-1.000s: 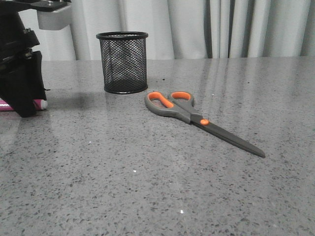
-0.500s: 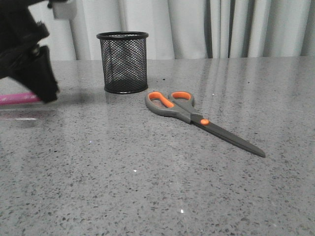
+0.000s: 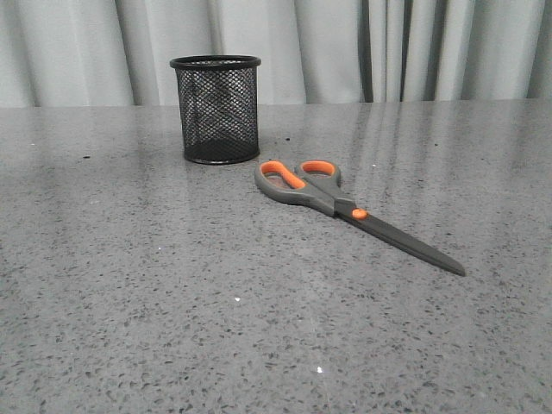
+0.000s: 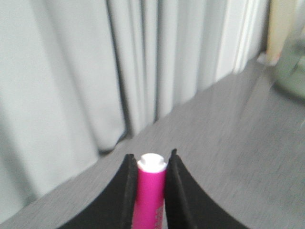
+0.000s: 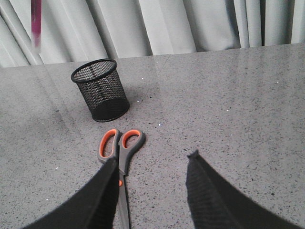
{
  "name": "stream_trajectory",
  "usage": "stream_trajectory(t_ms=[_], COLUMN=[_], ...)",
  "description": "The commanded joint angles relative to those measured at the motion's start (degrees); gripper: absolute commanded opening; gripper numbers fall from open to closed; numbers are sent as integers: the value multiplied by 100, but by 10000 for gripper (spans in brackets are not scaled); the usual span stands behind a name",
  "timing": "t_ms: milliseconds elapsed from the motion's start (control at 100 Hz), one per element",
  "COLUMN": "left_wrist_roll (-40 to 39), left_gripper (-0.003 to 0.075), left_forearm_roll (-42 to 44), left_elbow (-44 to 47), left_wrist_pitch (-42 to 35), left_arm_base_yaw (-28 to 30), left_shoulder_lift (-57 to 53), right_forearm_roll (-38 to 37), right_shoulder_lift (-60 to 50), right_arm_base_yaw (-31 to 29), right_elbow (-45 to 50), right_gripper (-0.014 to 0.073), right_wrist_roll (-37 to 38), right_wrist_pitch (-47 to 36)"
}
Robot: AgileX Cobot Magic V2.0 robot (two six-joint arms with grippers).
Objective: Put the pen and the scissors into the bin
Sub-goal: 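Lift the highlighter and drop it into the black mesh cup, then lower the right gripper onto the scissors handles and grasp them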
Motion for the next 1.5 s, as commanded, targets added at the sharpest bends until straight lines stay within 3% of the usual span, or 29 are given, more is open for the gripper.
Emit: stream_trajectory(t_ms=[0, 70, 280, 680, 770, 920, 990, 1100, 1270, 1340, 1490], left_wrist_roll=[898, 1379, 1433, 1756, 1884, 1884, 1884, 1884, 1860, 1780, 1306], left_gripper=[-19, -19, -19, -6, 139, 595, 671, 603, 318, 236, 209], left_forearm_roll=[-1841, -2694, -2694, -2694, -2694, -2694, -2694, -2694, -2653, -2480, -1436], left_elbow=[-171, -171, -216, -216, -225, -252, -301, -358, -358, -358, -358], left_wrist_pitch=[216, 431, 1010, 953, 1023, 1201, 1606, 1892, 2297, 2450, 2233], left_arm_base_yaw=[-16, -16, -16, -5, -5, 13, 65, 111, 99, 51, -231], left_shoulder_lift=[8, 227, 880, 1400, 1400, 1345, 1222, 766, -371, -881, -1975], right_forearm_roll=[-16, -16, -16, -16, -16, 61, 315, 387, 399, 399, 258], right_shoulder_lift=[89, 89, 89, 89, 89, 89, 89, 111, 607, 1037, 2363], right_arm_base_yaw=[-32, -32, -32, -32, -32, -32, -8, 170, 655, 877, 1319], right_elbow=[-213, -213, -213, -213, -213, -224, -333, -742, -1834, -2298, -3179], right_gripper=[297, 297, 297, 297, 297, 297, 297, 297, 297, 297, 297], right_wrist_roll=[-60, -60, -60, -60, -60, -60, -60, -248, -1120, -1297, -1587], right_wrist_pitch=[-400, -400, -326, -139, -139, -139, -96, 65, 523, 762, 1435])
